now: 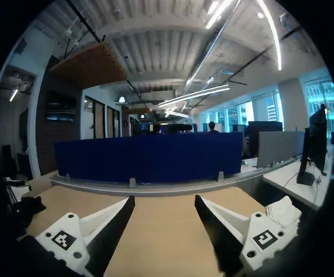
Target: Fold towel
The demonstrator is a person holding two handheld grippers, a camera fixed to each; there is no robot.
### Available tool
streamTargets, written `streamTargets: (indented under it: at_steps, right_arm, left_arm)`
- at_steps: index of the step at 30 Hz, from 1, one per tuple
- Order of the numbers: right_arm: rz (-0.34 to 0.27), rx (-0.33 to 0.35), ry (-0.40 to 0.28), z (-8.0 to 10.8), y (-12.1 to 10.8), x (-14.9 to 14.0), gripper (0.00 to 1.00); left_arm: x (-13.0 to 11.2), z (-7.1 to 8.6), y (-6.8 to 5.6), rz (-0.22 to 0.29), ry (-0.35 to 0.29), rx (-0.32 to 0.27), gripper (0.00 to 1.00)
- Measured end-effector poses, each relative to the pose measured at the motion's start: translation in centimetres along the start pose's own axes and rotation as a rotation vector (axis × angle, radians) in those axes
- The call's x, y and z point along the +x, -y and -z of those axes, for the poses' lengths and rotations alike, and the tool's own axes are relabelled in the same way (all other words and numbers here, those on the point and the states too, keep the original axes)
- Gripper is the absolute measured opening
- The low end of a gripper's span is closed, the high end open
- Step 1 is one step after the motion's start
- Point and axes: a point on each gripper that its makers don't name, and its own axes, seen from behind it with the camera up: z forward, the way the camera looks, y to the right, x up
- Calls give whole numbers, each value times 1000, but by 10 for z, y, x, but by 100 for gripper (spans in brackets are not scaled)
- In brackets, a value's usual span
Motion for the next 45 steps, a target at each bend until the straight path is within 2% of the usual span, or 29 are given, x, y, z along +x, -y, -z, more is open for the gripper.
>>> streamTargets:
  at_steps: [2, 11, 20, 26, 29, 35, 41, 45]
  right_arm:
    - [-4, -1, 0, 1, 3, 1, 100]
    - [-37, -10, -3, -2, 8, 0, 100]
    - [-46, -32, -36, -7, 7, -1, 100]
    - [-41, -39, -47, -13, 4, -10, 100]
    - [-37, -36, -50, -17, 5, -15, 100]
    - [-21, -37, -49, -22, 4, -25, 100]
    - [-28, -49, -53, -23, -2, -32, 100]
    - [-29, -48, -49, -24, -3, -37, 100]
  left_arm:
    - [0, -1, 5, -3, -16, 15, 89]
    - [-23, -5, 10, -34, -62, 13, 89]
    - [-64, -12, 25, -36, -84, 28, 89]
    - [-97, -19, 36, -33, -88, 46, 89]
    - [-106, -21, 39, -23, -92, 54, 89]
    - [-118, -26, 39, -10, -111, 52, 89]
    - [-134, -26, 39, -30, -105, 64, 89]
    - [-133, -24, 40, -15, -116, 64, 89]
